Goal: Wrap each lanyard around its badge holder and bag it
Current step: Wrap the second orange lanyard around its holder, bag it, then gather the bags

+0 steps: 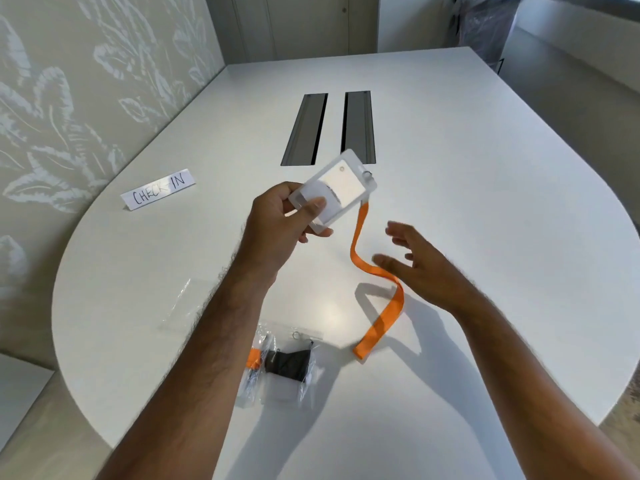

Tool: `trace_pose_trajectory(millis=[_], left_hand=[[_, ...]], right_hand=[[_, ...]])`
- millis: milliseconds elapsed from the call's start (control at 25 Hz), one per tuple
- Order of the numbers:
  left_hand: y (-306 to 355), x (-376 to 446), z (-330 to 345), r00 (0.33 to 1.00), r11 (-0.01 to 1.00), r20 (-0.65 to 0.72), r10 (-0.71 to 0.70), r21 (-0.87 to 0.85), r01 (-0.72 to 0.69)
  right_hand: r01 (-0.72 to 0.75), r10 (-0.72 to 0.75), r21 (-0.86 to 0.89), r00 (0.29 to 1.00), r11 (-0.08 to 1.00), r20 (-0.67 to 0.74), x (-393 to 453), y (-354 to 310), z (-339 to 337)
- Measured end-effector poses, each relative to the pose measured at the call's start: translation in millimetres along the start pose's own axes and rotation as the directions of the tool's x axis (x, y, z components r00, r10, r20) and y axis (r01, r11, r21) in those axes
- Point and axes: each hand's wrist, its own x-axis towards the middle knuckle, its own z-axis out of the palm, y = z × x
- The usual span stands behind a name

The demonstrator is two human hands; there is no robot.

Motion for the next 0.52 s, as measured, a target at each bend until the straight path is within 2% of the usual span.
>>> trace_pose_trajectory(millis=[120,320,520], left_hand=[[-2.0,-4.8,13.0,0.999,1.0,0.049,-0.011,0.021,0.01],[-8.0,-9.4,27.5,0.995,0.999,0.094,-0.031,0.033,0.028],[-12.9,-8.5,33.9,0.994,0.995,0.102,-0.036,0.098,0.026]], right_hand=[[0.063,-0.045,0.176,0.993,0.982,-0.106,8.1,-6.0,9.4],[0.11,-0.052,0.211,0.964,0.971,-0.262,13.7,-5.3,23.1],[0.161,-0.053,0.275,0.931,0.948,-0.362,10.9,-6.9,44.8]])
